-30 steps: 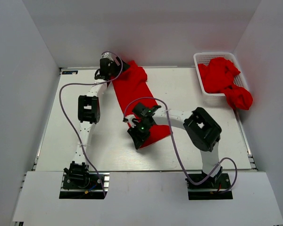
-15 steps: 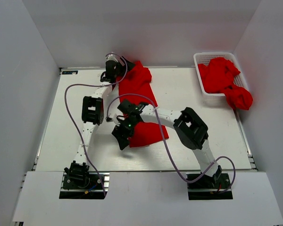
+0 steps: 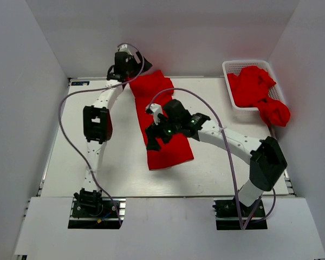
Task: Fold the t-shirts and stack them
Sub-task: Rotate the tshirt 80 degrees
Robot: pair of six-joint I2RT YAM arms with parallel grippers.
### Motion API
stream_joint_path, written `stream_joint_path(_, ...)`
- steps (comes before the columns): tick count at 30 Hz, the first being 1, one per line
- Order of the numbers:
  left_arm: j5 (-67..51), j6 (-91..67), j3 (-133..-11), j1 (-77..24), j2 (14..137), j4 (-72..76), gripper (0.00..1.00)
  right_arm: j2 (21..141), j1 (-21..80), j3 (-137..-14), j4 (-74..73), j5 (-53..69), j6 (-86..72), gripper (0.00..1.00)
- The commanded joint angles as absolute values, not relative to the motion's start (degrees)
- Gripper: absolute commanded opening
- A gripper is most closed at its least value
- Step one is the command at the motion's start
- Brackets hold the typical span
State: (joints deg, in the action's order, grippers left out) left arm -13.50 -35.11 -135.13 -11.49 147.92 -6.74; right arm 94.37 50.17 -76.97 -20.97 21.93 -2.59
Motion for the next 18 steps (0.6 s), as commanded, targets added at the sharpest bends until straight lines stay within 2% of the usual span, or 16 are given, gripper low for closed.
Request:
stream_joint_path(1,-12.7,-24.5,-132.6,-12.1,130.7,-19.5,1.00,90.4,47.6,-71.0,-20.1,9.4,-11.9,0.91)
stream_joint_path(4,-7.8,-24.2,-122.0,-12.7,120.5,-30.3,1.00,85.2,44.6,-63.0,-18.4,3.5,-16.1,0.91)
stream_joint_path(6,-4.9,-25.1,-109.9,-14.5,114.6,-33.2,1.00,83.4,42.2,-59.3,-17.6,1.2,-16.7,0.91)
stream_joint_path(7,-4.9,-25.1,-104.7,-15.2,111.3,-31.3,1.00,82.0,41.6,-57.8,-17.7,0.4,-17.7,0.91)
stream_joint_path(8,-4.9,-26.4,-94.1,-16.3,104.5,-29.8,1.00,81.3,40.4,-57.0,-17.7,0.3,-18.3,0.91)
stream_joint_path(11,-4.8,-29.9,-76.9,-18.4,95.4,-28.6,1.00,79.7,37.3,-53.8,-18.4,-3.6,-19.6,0.91)
stream_joint_path(13,-5.5,-31.3,-70.5,-20.8,88.4,-29.3,1.00,78.8,35.3,-51.3,-18.2,-4.1,-21.1,0.91)
stream_joint_path(18,-7.6,-35.3,-58.6,-29.0,82.3,-33.8,1.00,80.3,32.9,-49.7,-19.2,-0.7,-22.3,0.91)
